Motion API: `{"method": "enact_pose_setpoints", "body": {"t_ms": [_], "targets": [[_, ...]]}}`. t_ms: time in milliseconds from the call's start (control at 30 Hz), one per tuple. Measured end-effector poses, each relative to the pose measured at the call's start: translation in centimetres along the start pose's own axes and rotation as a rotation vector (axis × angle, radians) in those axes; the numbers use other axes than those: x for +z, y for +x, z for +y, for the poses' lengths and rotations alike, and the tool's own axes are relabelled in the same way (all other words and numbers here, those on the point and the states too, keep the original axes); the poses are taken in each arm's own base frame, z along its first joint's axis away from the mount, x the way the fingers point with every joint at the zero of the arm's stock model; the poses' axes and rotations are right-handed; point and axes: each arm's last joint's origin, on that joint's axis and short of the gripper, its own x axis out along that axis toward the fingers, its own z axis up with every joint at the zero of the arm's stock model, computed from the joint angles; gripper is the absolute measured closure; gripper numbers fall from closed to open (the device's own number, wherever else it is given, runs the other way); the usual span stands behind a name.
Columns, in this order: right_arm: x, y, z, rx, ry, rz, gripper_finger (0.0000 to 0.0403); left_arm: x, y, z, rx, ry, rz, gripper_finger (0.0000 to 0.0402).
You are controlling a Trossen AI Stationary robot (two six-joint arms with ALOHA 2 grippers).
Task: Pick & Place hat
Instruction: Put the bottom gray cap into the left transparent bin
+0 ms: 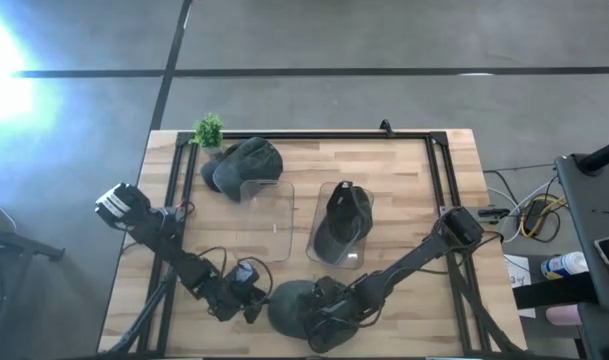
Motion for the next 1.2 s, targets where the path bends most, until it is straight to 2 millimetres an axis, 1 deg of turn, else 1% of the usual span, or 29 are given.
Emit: {"method": "enact_pose_setpoints", "body": {"t_ms": [267,433,567,667,800,900,967,1067,1133,1200], "targets": [[0.1,0.0,0.0,-0.004,0.003,0.035,0.017,0.0,0.3,-0.1,-0.023,-0.123,0.019,0.0286],[0.2,0.2,-0.2,-0.013,0.005,0.04,0.017,0.0,1.0,-1.3,-0.168,-0.181,-0.037,0.0286],[0.2,0.3,-0.5,-0.023,0.004,0.044,0.017,-0.1,2.4,-1.5,-0.235,-0.2,-0.07,0.0286],[0.2,0.3,-0.5,-0.023,0.001,0.046,0.017,-0.4,3.6,-1.8,-0.256,-0.194,-0.079,0.0286],[0.4,0.4,-0.4,-0.018,-0.017,0.044,0.017,-0.5,4.7,-3.0,-0.321,-0.176,-0.093,0.0287],[0.6,0.4,-0.4,-0.015,-0.032,0.043,0.017,-0.2,5.1,-4.0,-0.339,-0.098,-0.104,0.0287],[0.6,0.4,-0.4,-0.011,-0.049,0.042,0.017,0.3,4.9,-4.8,-0.362,-0.069,-0.12,0.0287],[0.7,0.4,-0.3,-0.009,-0.069,0.041,0.017,0.9,4.1,-5.2,-0.344,-0.037,-0.143,0.0302],[0.6,0.3,-0.3,-0.012,-0.092,0.051,0.017,1.1,3.6,-5.1,-0.298,0.012,-0.134,0.0328],[0.4,-0.2,0.1,-0.007,-0.118,0.056,0.017,1.4,2.9,-5.3,-0.283,0.041,-0.133,0.0364]]}}
